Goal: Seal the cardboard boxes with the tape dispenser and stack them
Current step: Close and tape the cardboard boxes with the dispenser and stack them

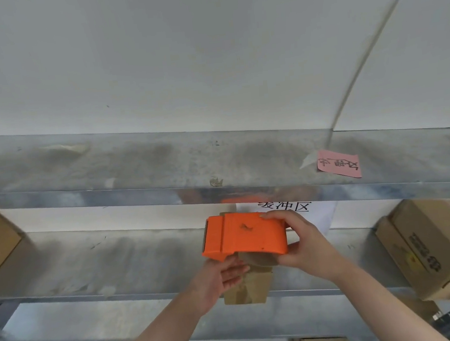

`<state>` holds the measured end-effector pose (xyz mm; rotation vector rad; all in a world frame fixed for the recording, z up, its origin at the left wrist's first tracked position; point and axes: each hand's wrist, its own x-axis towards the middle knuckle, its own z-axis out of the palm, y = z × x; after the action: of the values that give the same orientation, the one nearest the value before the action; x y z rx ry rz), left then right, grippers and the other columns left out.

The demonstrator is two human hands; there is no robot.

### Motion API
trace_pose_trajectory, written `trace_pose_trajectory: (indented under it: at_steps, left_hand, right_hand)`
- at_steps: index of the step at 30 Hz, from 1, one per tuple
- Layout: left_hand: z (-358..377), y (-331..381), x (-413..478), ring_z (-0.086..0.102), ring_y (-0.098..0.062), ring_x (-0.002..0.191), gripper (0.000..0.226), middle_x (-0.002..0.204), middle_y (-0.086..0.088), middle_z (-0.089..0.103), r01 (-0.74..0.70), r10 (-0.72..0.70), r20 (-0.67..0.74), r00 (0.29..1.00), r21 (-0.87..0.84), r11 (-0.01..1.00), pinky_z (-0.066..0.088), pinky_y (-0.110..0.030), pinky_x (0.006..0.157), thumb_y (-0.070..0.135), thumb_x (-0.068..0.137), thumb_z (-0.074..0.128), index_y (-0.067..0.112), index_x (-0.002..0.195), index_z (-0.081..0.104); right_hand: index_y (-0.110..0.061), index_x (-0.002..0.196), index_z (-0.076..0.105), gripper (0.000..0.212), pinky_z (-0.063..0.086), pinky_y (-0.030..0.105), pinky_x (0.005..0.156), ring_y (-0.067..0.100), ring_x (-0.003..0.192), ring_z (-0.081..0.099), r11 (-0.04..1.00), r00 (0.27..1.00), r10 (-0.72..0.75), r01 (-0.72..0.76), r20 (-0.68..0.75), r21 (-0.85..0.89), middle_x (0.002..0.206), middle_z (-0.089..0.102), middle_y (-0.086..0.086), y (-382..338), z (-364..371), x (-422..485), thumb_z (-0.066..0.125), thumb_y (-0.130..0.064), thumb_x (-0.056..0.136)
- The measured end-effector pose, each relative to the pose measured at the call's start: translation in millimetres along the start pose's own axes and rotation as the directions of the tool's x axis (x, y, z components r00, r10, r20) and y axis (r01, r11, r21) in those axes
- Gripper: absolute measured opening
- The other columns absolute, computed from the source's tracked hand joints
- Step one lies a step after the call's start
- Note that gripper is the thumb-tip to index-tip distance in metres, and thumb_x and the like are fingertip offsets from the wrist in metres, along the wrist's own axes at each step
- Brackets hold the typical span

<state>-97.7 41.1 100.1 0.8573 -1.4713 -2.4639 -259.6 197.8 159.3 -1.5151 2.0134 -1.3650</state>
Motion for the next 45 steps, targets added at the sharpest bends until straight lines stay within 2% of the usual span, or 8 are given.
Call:
trace_pose_trajectory:
  at_steps: [4,8,15,24,35,40,42,45]
  left_hand:
    - [-3.9,7.6,-2.4,0.065,-0.014,0.082,0.024,0.081,-0.002,0.071,-0.267,0.316,-0.235,0.919,0.216,0.939,0.045,-0.03,0.08,0.027,0.07,0.073,0.009,0.085,0.069]
    - [-42.3,13.1,-9.1,0.061,-0.015,0.082,0.017,0.08,0.002,0.069,-0.239,0.451,-0.442,0.775,0.456,0.857,0.042,-0.02,0.072,0.023,0.084,0.072,0.01,0.076,0.066]
    - [-55.6,-17.6,-16.6,0.056,-0.007,0.079,0.018,0.079,0.0,0.064,-0.219,0.485,-0.302,0.82,0.617,0.755,0.039,-0.01,0.07,0.021,0.086,0.069,0.013,0.071,0.063]
    - [-40.8,-36.4,3.5,0.052,-0.005,0.068,0.018,0.072,0.001,0.059,-0.147,0.377,-0.313,0.872,0.567,0.81,0.04,-0.013,0.065,0.018,0.09,0.065,0.007,0.075,0.062]
    - [-11.7,-67.3,51.2,0.054,-0.02,0.09,0.027,0.095,-0.012,0.055,0.014,0.073,-0.421,0.904,0.199,0.98,0.041,-0.024,0.071,0.032,0.097,0.053,0.005,0.094,0.052]
    - [-10.1,-59.4,61.6,0.05,-0.024,0.112,0.032,0.119,-0.006,0.051,-0.04,0.129,-0.475,0.87,0.194,0.98,0.041,-0.029,0.088,0.021,0.092,0.062,0.015,0.119,0.046]
    - [-19.6,-44.0,54.0,0.044,-0.011,0.122,0.041,0.132,0.004,0.046,-0.182,0.371,-0.406,0.835,0.432,0.884,0.037,-0.028,0.103,0.023,0.092,0.062,0.021,0.129,0.046]
    - [-25.0,-13.7,42.0,0.021,0.009,0.138,0.053,0.149,0.025,0.03,-0.386,0.478,0.11,0.871,0.755,0.53,0.019,-0.023,0.114,0.045,0.093,0.056,0.037,0.141,0.038]
  right_hand:
    - [-0.044,0.122,0.056,0.076,0.054,0.021,0.081,0.008,0.115,0.051,0.999,0.999,0.015,-0.016,-0.029,-0.036,0.121,0.049,-0.021,4.9,-9.4,-5.0,0.078,-0.004,0.061]
    - [-0.051,0.117,0.055,0.081,0.055,0.02,0.084,0.007,0.118,0.049,0.995,0.997,0.062,-0.066,-0.045,-0.078,0.12,0.047,-0.02,28.4,-46.4,-31.1,0.076,0.002,0.06]
    - [-0.047,0.125,0.05,0.084,0.052,0.018,0.089,0.007,0.119,0.048,0.973,0.992,0.119,-0.107,0.049,-0.205,0.122,0.045,-0.021,68.0,-76.5,-76.0,0.086,-0.003,0.064]
    - [-0.05,0.126,0.048,0.086,0.05,0.014,0.089,0.005,0.119,0.046,0.96,0.979,0.199,-0.184,0.051,-0.209,0.123,0.043,-0.021,92.1,-81.6,-88.1,0.085,-0.002,0.064]
    - [-0.055,0.122,0.048,0.081,0.053,0.017,0.082,-0.007,0.116,0.042,0.937,0.943,0.318,-0.298,0.094,-0.182,0.122,0.04,-0.029,118.7,-71.5,-76.7,0.08,-0.006,0.067]
    - [-0.05,0.125,0.051,0.078,0.058,0.029,0.083,0.002,0.117,0.047,0.94,0.939,0.332,-0.321,0.091,-0.12,0.125,0.042,-0.024,131.0,-65.5,-79.6,0.081,-0.005,0.068]
    - [-0.049,0.124,0.053,0.077,0.058,0.029,0.083,0.002,0.118,0.047,0.945,0.942,0.322,-0.315,0.089,-0.083,0.127,0.043,-0.02,132.6,-63.8,-79.4,0.081,-0.004,0.068]
    - [-0.047,0.122,0.055,0.077,0.058,0.026,0.081,0.001,0.117,0.048,0.952,0.948,0.306,-0.304,0.084,-0.031,0.129,0.044,-0.011,133.4,-64.5,-78.6,0.081,0.001,0.069]
